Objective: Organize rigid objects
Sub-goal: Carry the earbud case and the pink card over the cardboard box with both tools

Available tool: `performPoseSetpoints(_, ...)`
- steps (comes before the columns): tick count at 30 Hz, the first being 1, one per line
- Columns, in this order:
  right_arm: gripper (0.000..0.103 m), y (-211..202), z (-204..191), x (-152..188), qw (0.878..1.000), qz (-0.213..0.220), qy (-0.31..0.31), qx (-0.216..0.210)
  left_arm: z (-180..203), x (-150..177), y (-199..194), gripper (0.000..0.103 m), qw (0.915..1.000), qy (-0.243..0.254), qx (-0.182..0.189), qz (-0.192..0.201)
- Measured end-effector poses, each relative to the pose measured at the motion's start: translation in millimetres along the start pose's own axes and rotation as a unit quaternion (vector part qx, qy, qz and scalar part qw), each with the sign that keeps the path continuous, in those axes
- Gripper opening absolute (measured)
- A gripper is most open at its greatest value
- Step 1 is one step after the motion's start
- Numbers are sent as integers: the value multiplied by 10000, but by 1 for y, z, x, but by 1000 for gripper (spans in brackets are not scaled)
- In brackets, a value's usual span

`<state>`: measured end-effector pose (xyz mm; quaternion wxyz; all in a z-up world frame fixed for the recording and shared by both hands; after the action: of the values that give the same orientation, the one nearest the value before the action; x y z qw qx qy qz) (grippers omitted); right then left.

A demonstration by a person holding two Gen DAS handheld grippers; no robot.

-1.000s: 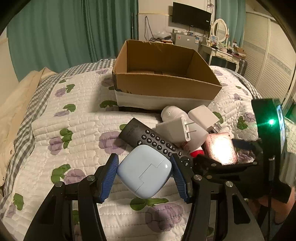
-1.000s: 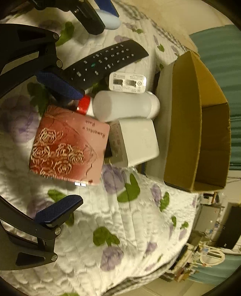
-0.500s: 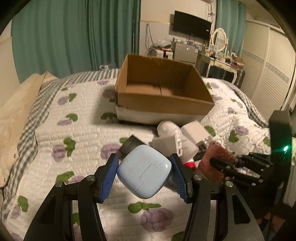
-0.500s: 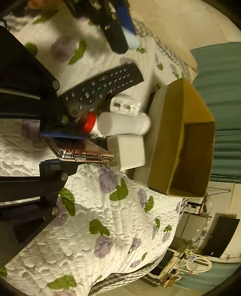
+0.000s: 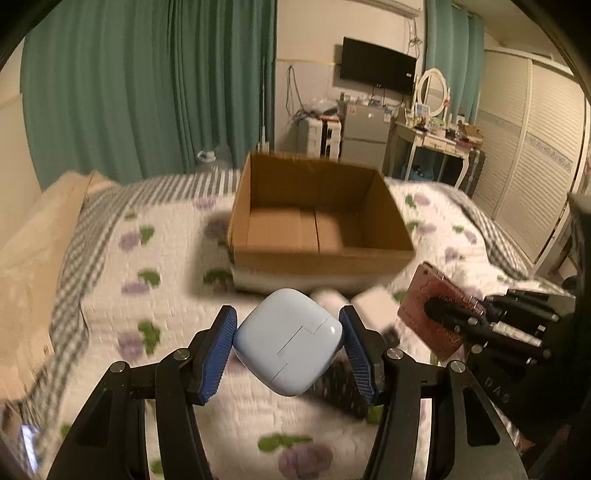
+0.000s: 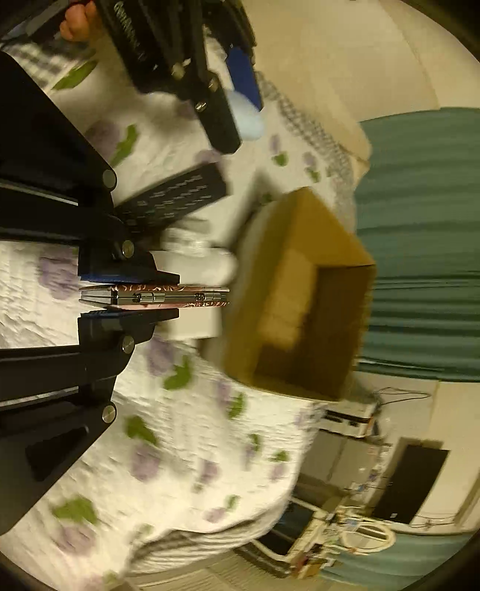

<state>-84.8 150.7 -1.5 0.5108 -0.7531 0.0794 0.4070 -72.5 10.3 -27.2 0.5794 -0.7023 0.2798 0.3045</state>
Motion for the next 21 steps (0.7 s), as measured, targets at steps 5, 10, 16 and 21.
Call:
performPoseSetpoints(5, 10, -20, 10, -64, 9984, 489, -229, 149, -1, -52, 10, 58, 9996, -112, 128, 208)
performPoseSetpoints(10, 10, -13, 28, -117, 9966, 734, -335, 177, 10, -94, 46, 58, 9995, -43, 149, 276)
performPoseSetpoints(16, 10, 36, 58, -139, 9973, 652, -276, 172, 30, -102, 111, 58, 9999, 160, 44, -34)
performPoseSetpoints(21, 10, 78, 87, -127, 9989, 469, -43, 69, 45, -96, 144, 59, 9992, 405, 49, -57)
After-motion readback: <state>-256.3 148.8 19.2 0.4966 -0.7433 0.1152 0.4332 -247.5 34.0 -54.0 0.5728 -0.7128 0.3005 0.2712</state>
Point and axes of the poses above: each gripper's, at about its wrist camera, not at the fingertips, and y roughly the way its jaws point, z to its right, x to its underside, the point moved 3 cm from there along y, roughly the way its jaws point, and after that the axes turned 13 degrees about -x, right-handed, at the moved point
